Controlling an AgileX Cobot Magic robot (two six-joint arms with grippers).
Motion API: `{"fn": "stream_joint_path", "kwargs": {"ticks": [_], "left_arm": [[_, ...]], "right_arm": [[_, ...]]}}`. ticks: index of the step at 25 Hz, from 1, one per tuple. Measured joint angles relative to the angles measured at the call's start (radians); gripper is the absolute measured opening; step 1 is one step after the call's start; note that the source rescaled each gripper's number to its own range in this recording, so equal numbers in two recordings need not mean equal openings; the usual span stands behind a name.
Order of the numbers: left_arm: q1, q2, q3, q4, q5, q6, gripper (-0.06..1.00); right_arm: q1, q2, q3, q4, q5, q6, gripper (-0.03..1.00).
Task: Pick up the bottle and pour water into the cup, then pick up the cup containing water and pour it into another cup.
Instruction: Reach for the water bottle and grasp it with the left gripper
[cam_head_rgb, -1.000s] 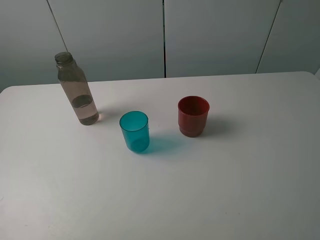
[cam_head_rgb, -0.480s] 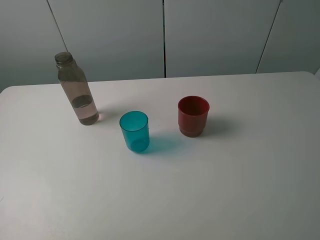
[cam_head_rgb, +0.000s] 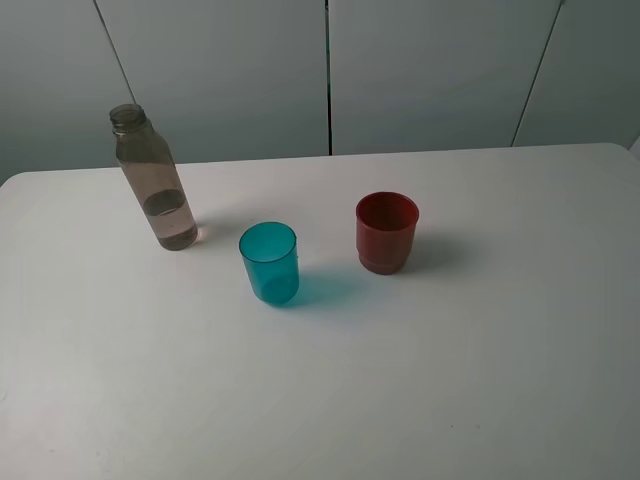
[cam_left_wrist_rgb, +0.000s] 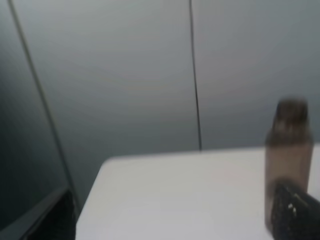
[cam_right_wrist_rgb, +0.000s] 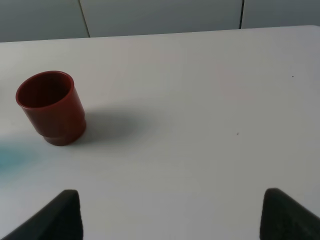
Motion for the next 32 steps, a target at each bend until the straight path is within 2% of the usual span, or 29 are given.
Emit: {"fn": "stream_joint_path", "kwargs": {"ticks": [2, 4, 9, 17, 21, 25, 29, 32], "left_arm": [[0.000, 0.093, -0.005, -0.004, -0.087, 0.000, 1.00], [-0.005, 0.203, -0.005, -0.004, -0.115, 0.000, 1.00], [-0.071, 0.496, 0.007, -0.009, -0.274, 0.000, 1.00], [-0.087, 0.891, 0.010, -0.127, -0.547, -0.002, 1.00], [-0.089, 1.038, 0.070, -0.157, -0.810, -0.002, 1.00], [-0.089, 1.217, 0.133, -0.137, -1.067, -0.002, 1.00], [-0.089, 1.408, 0.147, -0.130, -1.292, 0.019, 1.00], [-0.089, 1.526, 0.147, -0.167, -1.448, 0.047, 1.00]], "right_arm": [[0.000, 0.000, 0.000, 0.000, 0.000, 0.000, 1.00], [0.000, 0.000, 0.000, 0.000, 0.000, 0.000, 1.00], [0.000, 0.000, 0.000, 0.000, 0.000, 0.006, 1.00], [0.000, 0.000, 0.000, 0.000, 0.000, 0.006, 1.00], [0.000, 0.000, 0.000, 0.000, 0.000, 0.006, 1.00], [0.000, 0.000, 0.000, 0.000, 0.000, 0.000, 1.00], [0.000, 0.000, 0.000, 0.000, 0.000, 0.000, 1.00], [0.000, 0.000, 0.000, 0.000, 0.000, 0.000, 1.00]]}}
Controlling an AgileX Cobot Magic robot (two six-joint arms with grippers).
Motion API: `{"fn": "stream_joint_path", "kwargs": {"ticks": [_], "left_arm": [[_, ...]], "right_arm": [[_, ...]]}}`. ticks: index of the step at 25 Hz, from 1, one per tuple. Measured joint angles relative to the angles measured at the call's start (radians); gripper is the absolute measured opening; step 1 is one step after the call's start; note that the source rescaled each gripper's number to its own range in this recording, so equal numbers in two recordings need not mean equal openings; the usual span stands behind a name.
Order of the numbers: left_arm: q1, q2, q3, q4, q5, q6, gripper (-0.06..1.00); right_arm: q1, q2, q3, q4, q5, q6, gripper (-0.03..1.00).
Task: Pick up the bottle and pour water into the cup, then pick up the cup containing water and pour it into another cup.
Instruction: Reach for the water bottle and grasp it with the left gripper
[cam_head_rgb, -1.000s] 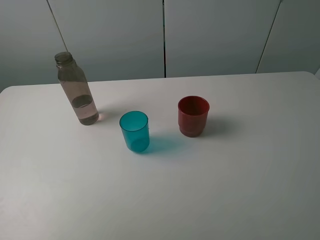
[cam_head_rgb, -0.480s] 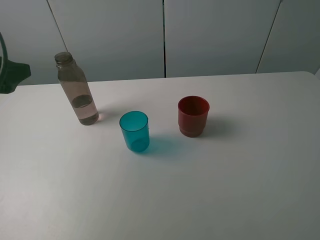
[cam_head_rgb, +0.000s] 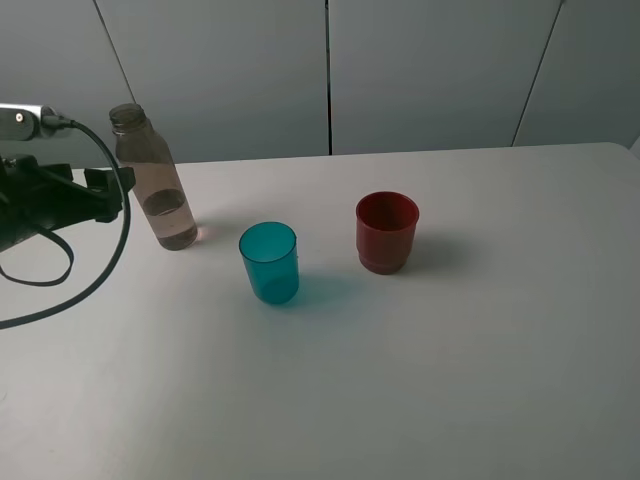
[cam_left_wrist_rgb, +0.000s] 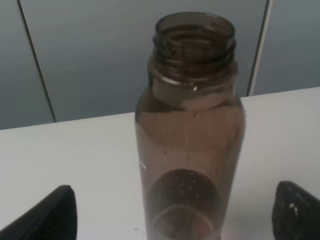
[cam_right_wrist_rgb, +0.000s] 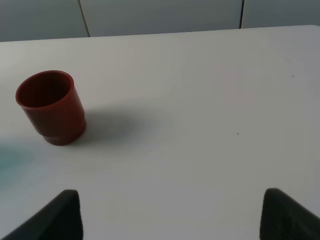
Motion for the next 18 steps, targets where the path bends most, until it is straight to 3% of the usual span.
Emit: {"fn": "stream_joint_path", "kwargs": {"ticks": [4, 7, 18], "left_arm": [[0.000, 0.134, -0.002, -0.062, -0.175, 0.074, 1.00], [0.000, 0.210, -0.004, -0.081, -0.308, 0.074, 1.00], [-0.001, 0.332, -0.121, 0.003, -0.372, 0.074, 1.00]], "right_arm": [[0.000, 0.000, 0.000, 0.000, 0.000, 0.000, 1.00], [0.000, 0.000, 0.000, 0.000, 0.000, 0.000, 1.00], [0.000, 0.000, 0.000, 0.000, 0.000, 0.000, 1.00]]}}
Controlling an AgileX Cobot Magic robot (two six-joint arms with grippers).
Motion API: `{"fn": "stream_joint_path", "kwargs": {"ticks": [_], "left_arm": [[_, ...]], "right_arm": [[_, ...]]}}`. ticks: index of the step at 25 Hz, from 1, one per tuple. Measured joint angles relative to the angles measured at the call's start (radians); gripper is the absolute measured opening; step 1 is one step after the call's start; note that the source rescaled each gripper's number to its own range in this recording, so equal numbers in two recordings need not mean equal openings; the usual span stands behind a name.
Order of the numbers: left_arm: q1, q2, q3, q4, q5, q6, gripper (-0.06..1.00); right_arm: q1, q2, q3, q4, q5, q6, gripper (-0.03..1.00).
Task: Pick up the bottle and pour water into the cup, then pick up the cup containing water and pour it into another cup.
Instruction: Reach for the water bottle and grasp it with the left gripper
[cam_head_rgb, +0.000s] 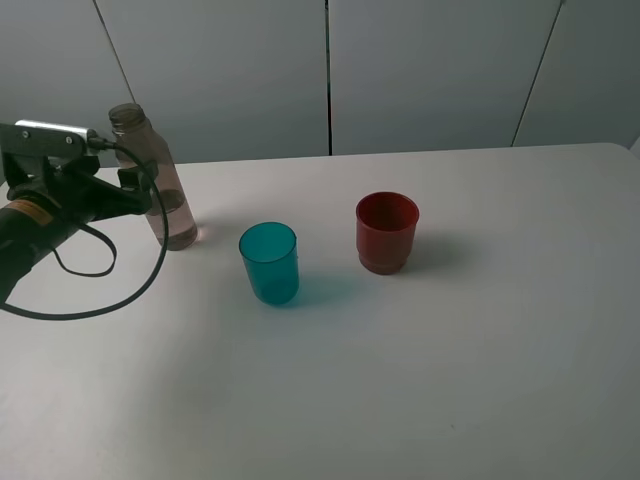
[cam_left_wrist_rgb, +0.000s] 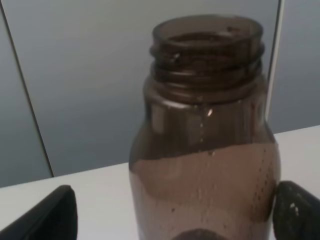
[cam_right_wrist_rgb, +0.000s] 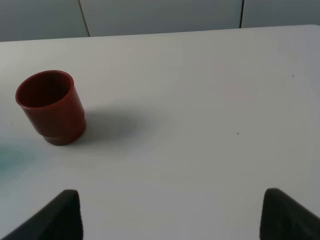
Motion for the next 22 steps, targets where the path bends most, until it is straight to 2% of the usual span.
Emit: {"fn": "stream_joint_path", "kwargs": {"ticks": [13, 22], "left_arm": [[0.000, 0.138, -0.115, 0.072, -0.010, 0.000, 1.00], [-0.003, 0.216, -0.189, 0.086, -0.016, 0.000, 1.00]], "right_arm": [[0.000, 0.000, 0.000, 0.000, 0.000, 0.000, 1.00], [0.000, 0.000, 0.000, 0.000, 0.000, 0.000, 1.00]]}}
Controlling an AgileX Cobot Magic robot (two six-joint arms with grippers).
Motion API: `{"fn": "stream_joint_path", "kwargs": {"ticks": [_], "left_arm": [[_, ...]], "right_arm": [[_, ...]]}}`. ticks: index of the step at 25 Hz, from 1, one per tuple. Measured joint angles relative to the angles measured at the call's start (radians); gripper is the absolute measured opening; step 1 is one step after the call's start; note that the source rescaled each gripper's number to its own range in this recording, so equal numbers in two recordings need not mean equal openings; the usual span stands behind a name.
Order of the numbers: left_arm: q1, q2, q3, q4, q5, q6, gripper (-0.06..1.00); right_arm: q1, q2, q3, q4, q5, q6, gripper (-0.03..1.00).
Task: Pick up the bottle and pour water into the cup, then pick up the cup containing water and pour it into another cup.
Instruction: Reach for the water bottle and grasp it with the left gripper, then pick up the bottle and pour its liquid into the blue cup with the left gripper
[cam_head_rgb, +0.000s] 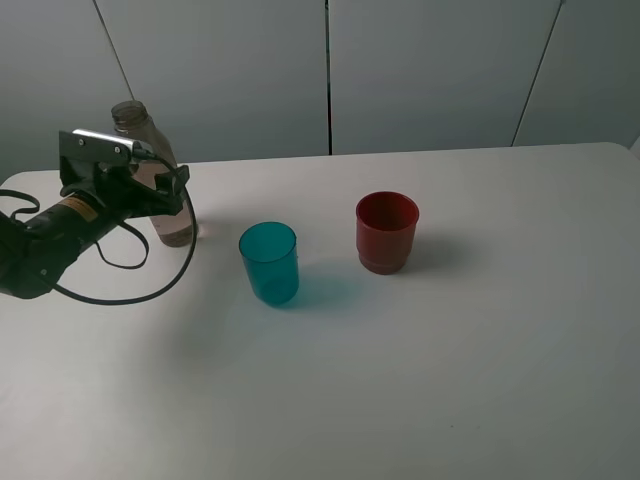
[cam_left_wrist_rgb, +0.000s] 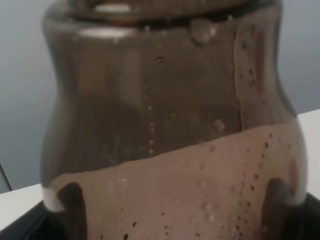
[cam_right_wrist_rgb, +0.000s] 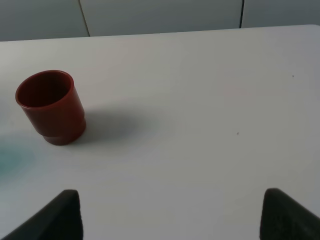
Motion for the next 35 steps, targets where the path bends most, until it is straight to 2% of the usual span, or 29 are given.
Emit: {"fn": "stream_joint_path", "kwargs": {"ticks": [19, 20, 21, 22, 23, 35], "left_arm": [[-0.011, 0.085, -0.092, 0.006, -0.002, 0.000, 0.99], [-0.015, 0.085, -0.092, 0.006, -0.002, 0.000, 0.85], [-0.018, 0.085, -0.092, 0.006, -0.002, 0.000, 0.51], [-0.019, 0.085, -0.092, 0.006, -0.002, 0.000, 0.00], [-0.020, 0.085, -0.094, 0.011, 0.000, 0.000, 0.05], [-0.022, 0.085, -0.094, 0.026, 0.002, 0.000, 0.04]], "right_arm": [[0.000, 0.000, 0.000, 0.000, 0.000, 0.000, 1.00], [0.000, 0.000, 0.000, 0.000, 0.000, 0.000, 1.00], [0.000, 0.000, 0.000, 0.000, 0.000, 0.000, 1.00], [0.000, 0.000, 0.000, 0.000, 0.000, 0.000, 1.00], [0.000, 0.000, 0.000, 0.000, 0.000, 0.000, 1.00], [0.000, 0.000, 0.000, 0.000, 0.000, 0.006, 1.00]]}}
